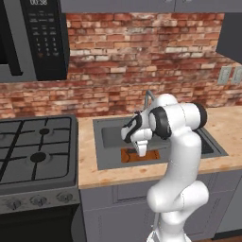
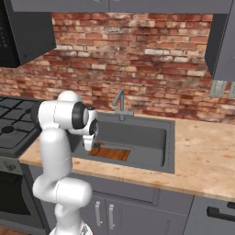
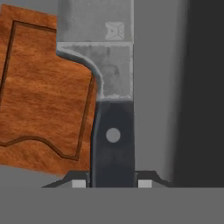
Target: Move the cutting board and knife to the sink. Then move spray from the cabinet to the counter.
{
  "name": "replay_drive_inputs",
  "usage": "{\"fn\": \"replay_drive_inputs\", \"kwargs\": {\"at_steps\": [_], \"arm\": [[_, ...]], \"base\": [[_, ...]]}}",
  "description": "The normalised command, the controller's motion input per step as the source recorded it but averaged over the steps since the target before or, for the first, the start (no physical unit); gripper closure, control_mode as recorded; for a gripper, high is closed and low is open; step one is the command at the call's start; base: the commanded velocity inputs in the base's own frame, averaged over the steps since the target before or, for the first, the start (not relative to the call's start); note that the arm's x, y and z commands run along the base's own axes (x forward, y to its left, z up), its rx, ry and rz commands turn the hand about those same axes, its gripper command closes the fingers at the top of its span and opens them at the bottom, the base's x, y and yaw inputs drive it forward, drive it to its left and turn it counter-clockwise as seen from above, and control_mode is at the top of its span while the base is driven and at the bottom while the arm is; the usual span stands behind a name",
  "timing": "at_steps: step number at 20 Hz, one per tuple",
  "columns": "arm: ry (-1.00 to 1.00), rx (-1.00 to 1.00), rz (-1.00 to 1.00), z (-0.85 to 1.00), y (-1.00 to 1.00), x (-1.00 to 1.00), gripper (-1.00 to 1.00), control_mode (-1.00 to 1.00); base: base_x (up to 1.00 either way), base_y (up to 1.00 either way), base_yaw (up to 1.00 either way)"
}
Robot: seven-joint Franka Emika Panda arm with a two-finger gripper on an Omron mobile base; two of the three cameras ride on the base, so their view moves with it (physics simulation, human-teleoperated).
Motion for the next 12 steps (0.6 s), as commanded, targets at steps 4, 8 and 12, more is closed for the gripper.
{"fn": "replay_drive_inputs", "kwargs": {"at_steps": [4,8,12], "arm": [[-0.04,-0.04,0.00,-0.30,0.00,0.19,1.00,-1.00],[-0.02,-0.02,0.00,-0.27,0.00,0.20,1.00,-1.00],[-0.02,-0.01,0.00,-0.28,0.00,0.18,1.00,-1.00]], "base": [[0.00,0.00,0.00],[0.00,0.00,0.00],[0.00,0.00,0.00]]}}
